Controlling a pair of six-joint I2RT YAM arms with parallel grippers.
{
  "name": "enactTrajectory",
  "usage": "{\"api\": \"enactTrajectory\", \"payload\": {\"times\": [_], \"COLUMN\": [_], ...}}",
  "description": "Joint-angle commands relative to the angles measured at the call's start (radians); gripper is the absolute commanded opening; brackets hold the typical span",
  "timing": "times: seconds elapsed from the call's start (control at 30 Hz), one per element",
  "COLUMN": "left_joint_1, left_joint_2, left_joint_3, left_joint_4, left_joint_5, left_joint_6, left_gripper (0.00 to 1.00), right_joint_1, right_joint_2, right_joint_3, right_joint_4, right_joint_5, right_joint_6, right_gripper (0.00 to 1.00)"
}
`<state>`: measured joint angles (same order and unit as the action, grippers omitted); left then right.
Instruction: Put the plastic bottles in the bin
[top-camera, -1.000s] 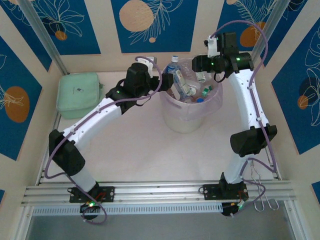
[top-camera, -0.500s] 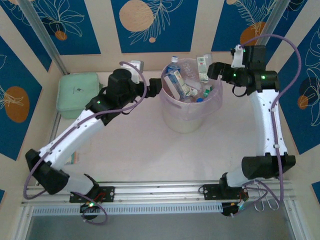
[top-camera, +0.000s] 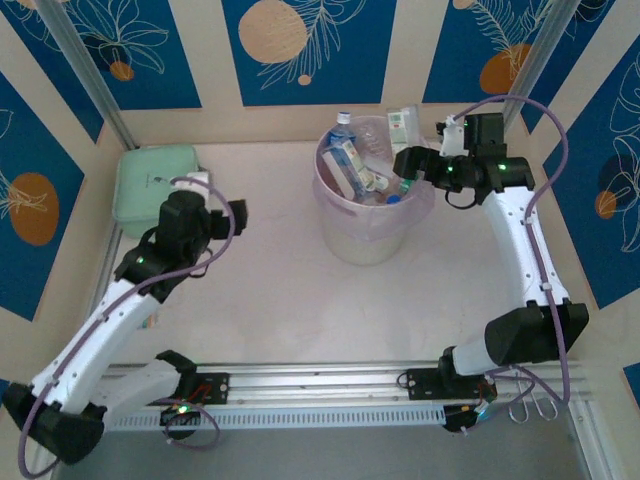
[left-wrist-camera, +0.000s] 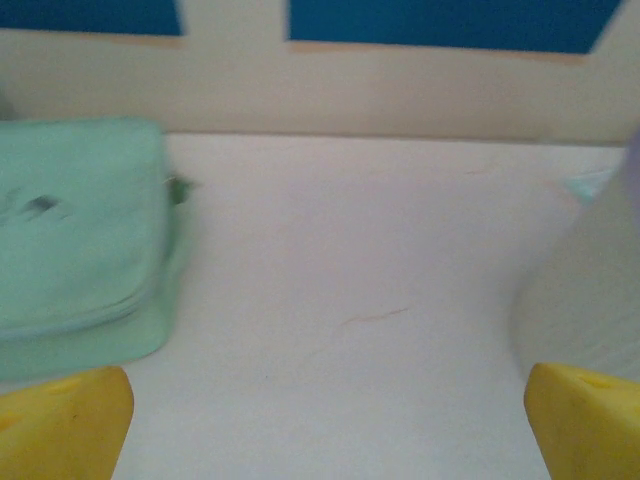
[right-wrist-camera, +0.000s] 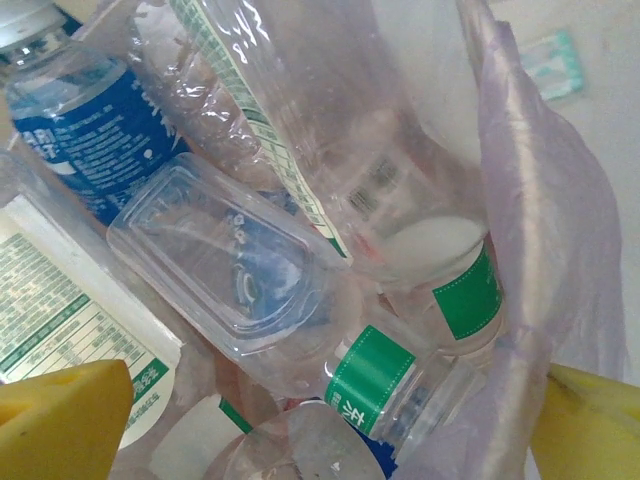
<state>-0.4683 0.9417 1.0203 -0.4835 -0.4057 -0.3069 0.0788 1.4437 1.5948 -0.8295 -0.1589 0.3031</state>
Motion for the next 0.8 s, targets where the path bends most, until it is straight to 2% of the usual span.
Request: {"api": "enactTrajectory", "payload": {"times": [0.0,0.07,0.2,0.37,0.57,0.7,0.77], "left_joint_1": [0.051,0.083,0.127,0.161,0.22,0.245,0.267], "left_joint_2": [-0.086,-0.126,-0.177,-0.194,-0.129,-0.04,0.032], "left_joint_3": [-0.075,-0.14,-0.266,-0.384,-0.51,-0.571,-0.592], "left_joint_4": [-0.124,-0.14,-0.062,0.091,0.352,0.556,0.667], "left_joint_5": [-0.141,-0.186,-0.217,-0.238,-0.215,-0.175,-0.149], "left_joint_6": [0.024,0.023,0.028,0.043,0.107,0.192,0.218], "left_gripper": [1.0,1.0,1.0,1.0,1.0,1.0,1.0], "right_joint_1": [0.085,0.13,0.199,0.198,0.079,0.01,-0.042], "right_joint_2": [0.041,0.074,0.138,0.099,-0.113,-0.168,-0.161], "right_joint_3": [-0.007,-0.001,0.042,0.046,-0.242,-0.467,-0.617], "right_joint_4": [0.102,0.147,0.231,0.291,0.455,0.534,0.674], "right_joint_5": [-0.114,-0.127,-0.163,-0.029,0.166,0.426,0.451], "right_joint_6": [0.032,0.045,0.074,0.051,-0.022,-0.021,0.009], "right_gripper": [0.98,0.98,0.98,0.99,0.99,0.99,0.99]}}
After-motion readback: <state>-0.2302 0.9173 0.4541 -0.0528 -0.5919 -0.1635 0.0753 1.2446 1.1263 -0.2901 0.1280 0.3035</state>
